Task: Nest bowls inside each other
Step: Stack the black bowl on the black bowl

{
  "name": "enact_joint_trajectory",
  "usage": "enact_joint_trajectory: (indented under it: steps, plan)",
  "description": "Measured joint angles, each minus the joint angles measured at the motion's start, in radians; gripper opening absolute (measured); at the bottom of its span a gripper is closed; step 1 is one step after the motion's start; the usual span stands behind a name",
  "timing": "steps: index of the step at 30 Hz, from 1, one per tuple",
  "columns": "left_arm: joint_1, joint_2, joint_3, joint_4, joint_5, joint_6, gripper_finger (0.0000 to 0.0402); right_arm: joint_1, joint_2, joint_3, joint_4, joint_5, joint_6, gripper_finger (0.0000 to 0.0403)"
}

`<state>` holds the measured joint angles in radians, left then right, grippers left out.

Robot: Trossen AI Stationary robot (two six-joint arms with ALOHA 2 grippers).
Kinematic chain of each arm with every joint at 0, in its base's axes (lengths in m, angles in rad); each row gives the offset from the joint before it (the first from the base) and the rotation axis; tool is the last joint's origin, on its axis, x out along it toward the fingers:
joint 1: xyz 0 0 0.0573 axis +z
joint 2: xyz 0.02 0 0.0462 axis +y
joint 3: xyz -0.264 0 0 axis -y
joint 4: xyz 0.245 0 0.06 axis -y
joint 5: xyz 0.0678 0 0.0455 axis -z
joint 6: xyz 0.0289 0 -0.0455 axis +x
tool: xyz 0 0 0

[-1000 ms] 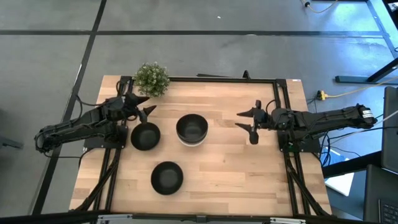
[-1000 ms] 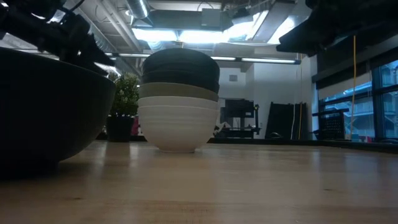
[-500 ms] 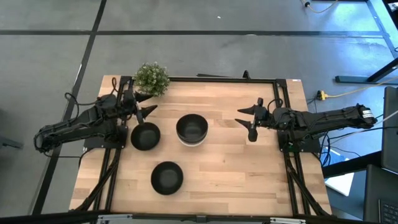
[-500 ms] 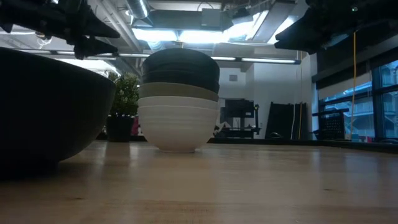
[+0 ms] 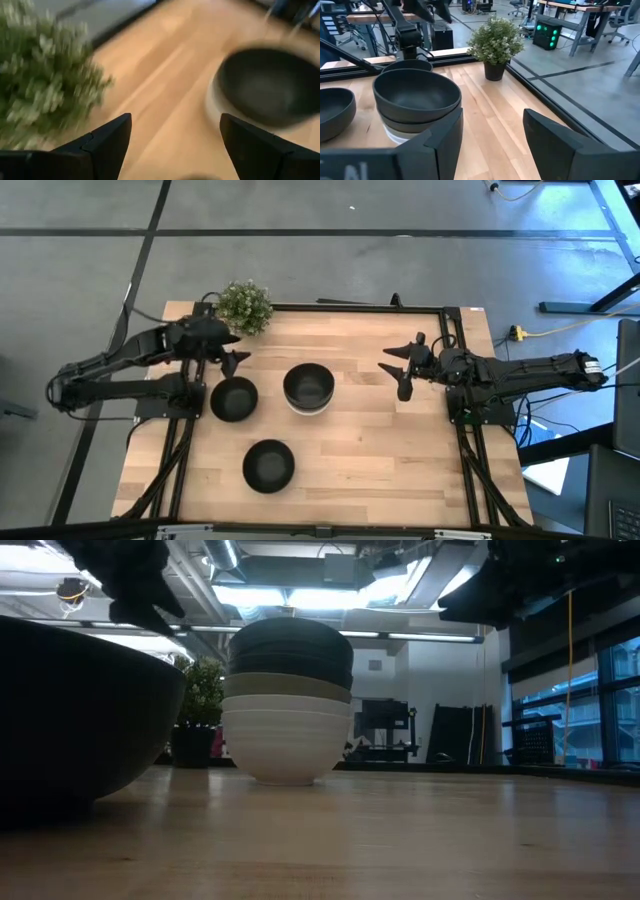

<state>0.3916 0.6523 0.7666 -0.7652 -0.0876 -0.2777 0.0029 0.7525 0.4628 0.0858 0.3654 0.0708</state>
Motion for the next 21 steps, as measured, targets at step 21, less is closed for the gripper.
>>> enact_joint_trajectory:
  steps: [21]
  plan:
    - [0.0,0.426,0.186,-0.536,0.053,0.025,0.0298,-0.003,0.0,0.0,0.0,-0.028,-0.001,0.0209]
